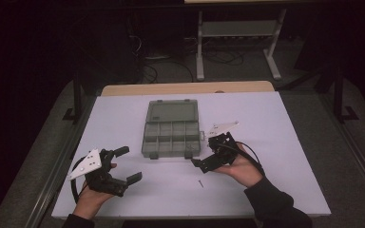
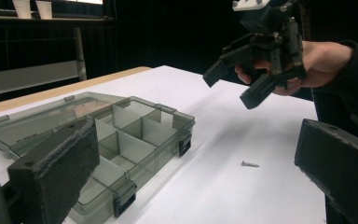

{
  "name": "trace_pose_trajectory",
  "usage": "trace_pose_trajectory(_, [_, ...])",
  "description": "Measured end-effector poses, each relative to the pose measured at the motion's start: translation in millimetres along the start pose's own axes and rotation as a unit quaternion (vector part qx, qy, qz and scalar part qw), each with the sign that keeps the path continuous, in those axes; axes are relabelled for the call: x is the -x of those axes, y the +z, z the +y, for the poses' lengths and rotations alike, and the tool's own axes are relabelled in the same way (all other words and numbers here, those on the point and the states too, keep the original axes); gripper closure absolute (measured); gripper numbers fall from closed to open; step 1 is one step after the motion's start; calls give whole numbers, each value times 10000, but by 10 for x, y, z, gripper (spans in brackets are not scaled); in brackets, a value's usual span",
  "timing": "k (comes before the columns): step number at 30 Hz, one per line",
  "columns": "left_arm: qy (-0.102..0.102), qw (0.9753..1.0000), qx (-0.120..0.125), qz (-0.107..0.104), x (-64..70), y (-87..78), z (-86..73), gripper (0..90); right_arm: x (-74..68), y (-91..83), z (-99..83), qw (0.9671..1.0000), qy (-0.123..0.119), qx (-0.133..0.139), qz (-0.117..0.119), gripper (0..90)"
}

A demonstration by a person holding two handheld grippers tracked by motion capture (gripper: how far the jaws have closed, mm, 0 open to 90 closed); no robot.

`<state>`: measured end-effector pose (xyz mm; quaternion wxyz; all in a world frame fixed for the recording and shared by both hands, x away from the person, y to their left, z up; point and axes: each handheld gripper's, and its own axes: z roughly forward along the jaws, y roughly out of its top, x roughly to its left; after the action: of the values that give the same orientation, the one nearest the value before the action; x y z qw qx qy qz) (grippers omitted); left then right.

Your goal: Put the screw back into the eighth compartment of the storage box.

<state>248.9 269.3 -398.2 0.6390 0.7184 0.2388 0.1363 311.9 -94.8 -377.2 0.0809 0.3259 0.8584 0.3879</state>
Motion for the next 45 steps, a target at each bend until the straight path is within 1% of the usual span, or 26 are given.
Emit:
trace_pose_trajectory(4, [10, 10000, 8, -5, 3, 4, -1, 0, -53, -21, -60, 9999, -44, -24, 88, 2])
trace_pose_trajectory(9, [4, 10000, 5, 2, 2, -2, 1, 0, -111, -27, -139, 9998, -109, -40, 130, 17])
trace_pose_trajectory(12, [21, 10000, 4, 0, 0, -3, 0, 0, -141, -29, -182, 9998, -103, -38, 135, 36])
trace_pose_trajectory(13, [24, 10000, -1, 0, 0, -3, 1, 0, -145, -31, -193, 9998, -122, -74, 150, 39])
trace_pose_trajectory(17, [46, 10000, -5, 4, 1, -5, 1, 0, -169, -28, -249, 9998, -84, -61, 147, 73])
trace_pose_trajectory(18, [46, 10000, -9, 4, 0, -5, 1, 0, -170, -30, -261, 9998, -49, -92, 162, 84])
trace_pose_trajectory(20, [49, 10000, -7, 3, -2, -4, -1, 0, -171, -27, -291, 9998, 6, -133, 174, 133])
trace_pose_trajectory(22, [55, 10000, -27, 3, -3, -7, 1, 0, -173, -14, -321, 9997, 31, -157, 183, 148])
trace_pose_trajectory(25, [35, 10000, -13, 2, 0, -5, -2, 0, -183, 20, -364, 9995, 23, -246, 209, 223])
trace_pose_trajectory(27, [38, 10000, -11, 4, 0, -6, 0, 0, -195, 51, -390, 9991, 20, -349, 239, 277])
trace_pose_trajectory(29, [39, 10000, -12, 4, 0, -6, -1, 0, -203, 84, -410, 9987, -40, -441, 249, 353])
trace_pose_trajectory(32, [32, 10000, -15, 3, 3, -3, -1, 0, -225, 122, -429, 9979, -67, -596, 228, 450])
trace_pose_trajectory(33, [27, 10000, -12, 2, 3, -3, 0, 0, -225, 134, -433, 9978, -117, -617, 232, 479])
trace_pose_trajectory(36, [12, 10000, 4, 1, 4, -2, -1, 0, -239, 161, -439, 9970, -144, -720, 261, 554])
trace_pose_trajectory(39, [6, 10000, 8, -1, 5, 0, -1, 0, -254, 196, -457, 9956, -186, -866, 294, 601])
trace_pose_trajectory(43, [10, 10000, 1, 2, 5, 1, -1, 0, -265, 233, -472, 9946, -262, -953, 311, 657])
trace_pose_trajectory(45, [21, 10000, -1, 2, 4, 2, -2, 0, -277, 254, -482, 9939, -277, -1004, 370, 675])
